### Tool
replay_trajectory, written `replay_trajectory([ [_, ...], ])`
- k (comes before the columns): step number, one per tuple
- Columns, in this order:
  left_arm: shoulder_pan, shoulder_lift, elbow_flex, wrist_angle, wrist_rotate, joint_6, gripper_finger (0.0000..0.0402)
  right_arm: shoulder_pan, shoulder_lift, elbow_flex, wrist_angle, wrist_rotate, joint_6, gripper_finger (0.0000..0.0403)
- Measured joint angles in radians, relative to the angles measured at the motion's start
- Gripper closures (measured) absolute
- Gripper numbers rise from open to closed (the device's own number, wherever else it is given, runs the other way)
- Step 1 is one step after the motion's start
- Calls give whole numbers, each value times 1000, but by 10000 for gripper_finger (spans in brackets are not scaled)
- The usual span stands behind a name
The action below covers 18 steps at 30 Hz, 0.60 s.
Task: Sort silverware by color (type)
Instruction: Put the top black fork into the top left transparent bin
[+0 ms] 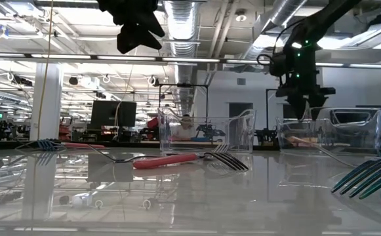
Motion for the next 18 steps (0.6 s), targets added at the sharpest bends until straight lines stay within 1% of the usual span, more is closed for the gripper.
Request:
replay_trajectory([
  [2, 0, 0, 0, -24, 0, 1, 258, 0, -18, 0, -1, 0, -2, 113],
  [4, 2, 0, 0, -67, -1, 1, 258, 0, -52, 0, -2, 0, -2, 105],
  [7, 17, 0, 0, -147, -7, 9, 258, 7, -124, 0, -7, -1, 6, 102],
  [10, 36, 0, 0, -240, -53, 25, 258, 44, -214, 0, -11, -3, 31, 102],
  [14, 63, 0, 0, -357, -157, 51, 258, 151, -339, 0, -15, -27, 94, 102],
  [16, 82, 0, 0, -411, -208, 54, 258, 234, -392, 0, -5, -29, 135, 102],
  [18, 116, 0, 0, -449, -234, 54, 258, 324, -433, 0, 2, -29, 179, 102],
])
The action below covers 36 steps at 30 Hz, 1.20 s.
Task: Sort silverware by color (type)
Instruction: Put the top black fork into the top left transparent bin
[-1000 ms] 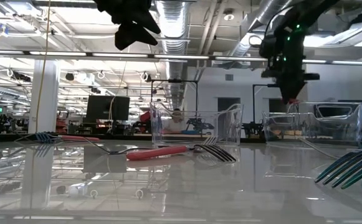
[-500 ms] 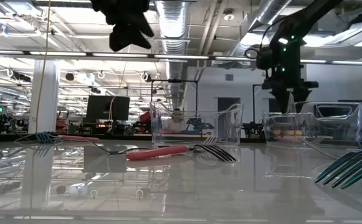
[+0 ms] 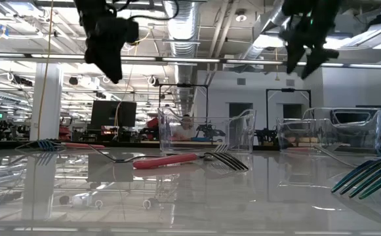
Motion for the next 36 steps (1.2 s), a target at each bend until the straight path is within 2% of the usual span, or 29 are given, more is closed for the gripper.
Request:
replay_trajectory([
  [3, 69, 15, 0, -47, 5, 1, 258, 145, -36, 0, 8, 22, 76, 102],
  [8, 199, 85, 0, -104, 71, 47, 258, 369, -47, 0, 9, 129, 189, 102],
  [12, 250, 181, 0, -127, 108, 74, 257, 497, -36, -16, 12, 198, 274, 101],
  [15, 255, 246, 0, -165, 69, 86, 254, 566, -27, -46, 29, 232, 350, 101],
  [19, 252, 294, 0, -200, 20, 87, 249, 632, -18, -87, 25, 237, 426, 101],
  [27, 236, 344, 0, -187, 21, 82, 238, 705, -18, -161, 84, 241, 522, 101],
  [33, 151, 344, 0, -93, 153, 36, 237, 762, -18, -178, 177, 244, 485, 101],
  [36, 102, 344, 0, -64, 133, 50, 237, 778, -18, -194, 223, 244, 474, 101],
])
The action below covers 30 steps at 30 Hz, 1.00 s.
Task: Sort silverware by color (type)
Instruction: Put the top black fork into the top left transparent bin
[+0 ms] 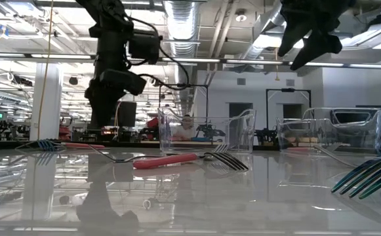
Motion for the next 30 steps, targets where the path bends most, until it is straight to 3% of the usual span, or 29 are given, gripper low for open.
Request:
replay_trajectory([
  [4, -26, 0, 0, -1, -102, -20, 237, 4, 0, -13, 29, 0, 0, 101],
  [9, -26, 0, 0, -42, -120, -25, 233, 4, 0, -13, 29, -1, 0, 101],
  [15, 11, 0, 0, -115, -252, 3, 205, 3, 0, -13, 29, -7, 0, 101],
  [24, 201, 0, 0, -105, -178, 104, 121, 14, 0, -13, 29, -8, 0, 101],
  [30, 218, 0, -73, -52, -157, 126, 101, 43, 0, -13, 29, -8, 2, 101],
])
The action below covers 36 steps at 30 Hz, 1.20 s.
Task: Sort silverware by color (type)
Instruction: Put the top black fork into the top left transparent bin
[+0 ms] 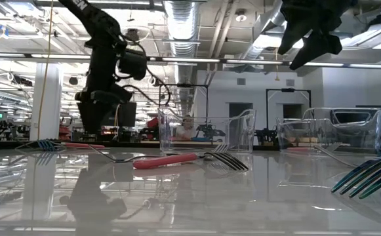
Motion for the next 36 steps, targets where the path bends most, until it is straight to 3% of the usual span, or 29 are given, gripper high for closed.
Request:
replay_trajectory([
  [5, 7, 0, -93, 58, 2, 0, 100, 19, 0, 0, 1, 17, 19, 101],
  [9, 20, 0, -163, 107, 78, 10, 101, 18, 0, 0, 0, 19, 21, 101],
  [15, 21, -6, -214, 120, 107, 5, 127, 17, 0, 0, 0, 23, 22, 101],
  [20, 24, -5, -222, 117, 132, 5, 199, 17, 0, 0, 2, 23, 22, 101],
  [28, 24, -4, -225, 112, 127, 6, 381, 17, 0, 0, 32, 24, 25, 101],
  [36, 26, -37, -181, 98, 152, -3, 397, 17, 0, 0, 33, 24, 24, 101],
])
